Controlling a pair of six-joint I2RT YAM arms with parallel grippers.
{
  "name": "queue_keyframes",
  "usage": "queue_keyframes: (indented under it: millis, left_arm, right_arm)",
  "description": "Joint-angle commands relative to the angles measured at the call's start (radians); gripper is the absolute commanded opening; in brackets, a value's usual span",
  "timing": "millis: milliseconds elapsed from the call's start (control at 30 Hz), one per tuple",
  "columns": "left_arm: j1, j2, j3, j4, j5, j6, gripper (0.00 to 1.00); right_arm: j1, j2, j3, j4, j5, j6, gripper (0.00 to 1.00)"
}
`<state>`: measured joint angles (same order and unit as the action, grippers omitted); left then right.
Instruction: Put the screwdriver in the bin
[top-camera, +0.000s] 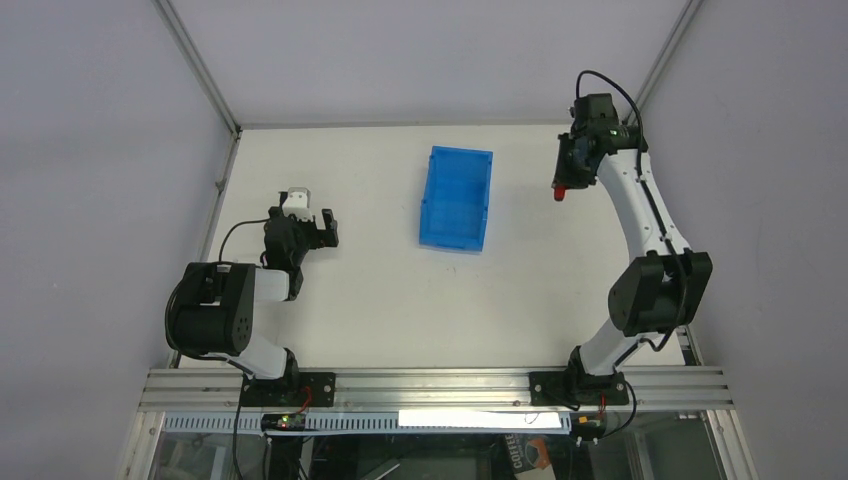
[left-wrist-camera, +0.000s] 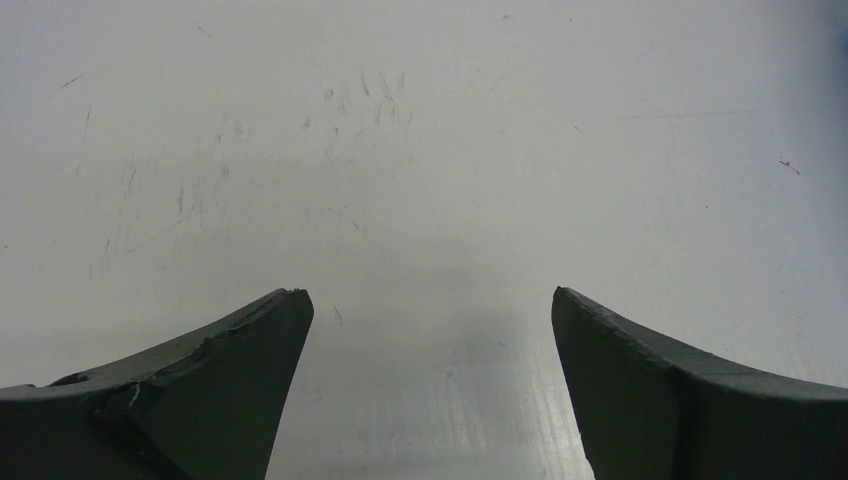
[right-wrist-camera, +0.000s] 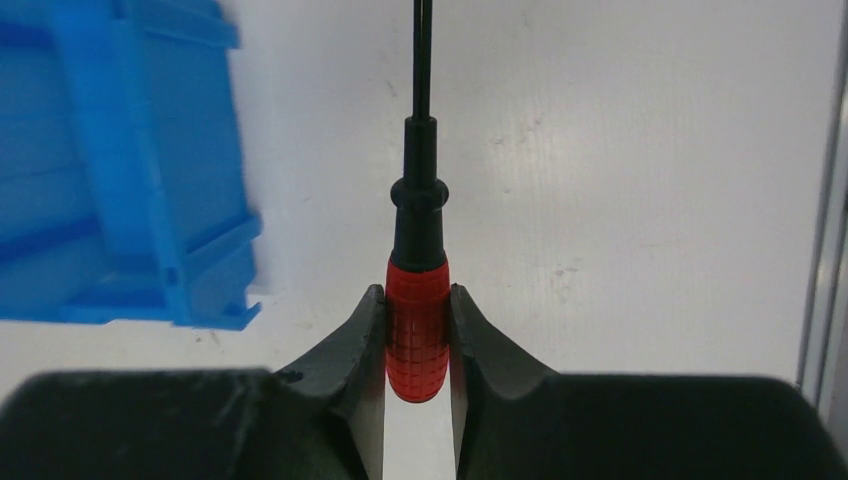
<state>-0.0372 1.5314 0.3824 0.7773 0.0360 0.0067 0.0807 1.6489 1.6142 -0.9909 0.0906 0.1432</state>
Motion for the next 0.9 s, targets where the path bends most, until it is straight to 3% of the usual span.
queue_keyframes:
  millis: [0, 167, 333, 567, 867]
  left_arm:
    - [0.008, -0.024, -0.002, 0.030, 0.021, -0.019, 0.99]
    - [0.007, -0.024, -0.002, 0.030, 0.021, -0.020, 0.99]
    - [0.007, -0.024, -0.002, 0.030, 0.020, -0.019, 0.99]
    - [0.007, -0.024, -0.002, 0.030, 0.021, -0.020, 0.99]
    - [0.007, -0.024, -0.002, 0.031, 0.021, -0.020, 0.99]
  right_arm:
    - [0.075, -0.047, 0.104, -0.068, -0.151, 0.069, 0.07]
    - [0.199, -0.036, 0.169, -0.002, -0.287, 0.127, 0.10]
    - [0.310, 0.004, 0.209, 0.079, -0.294, 0.188, 0.10]
    - [0.446, 0.100, 0.190, 0.186, -0.135, 0.203, 0.10]
    - [0.530, 0.214, 0.046, 0.325, 0.085, 0.197, 0.10]
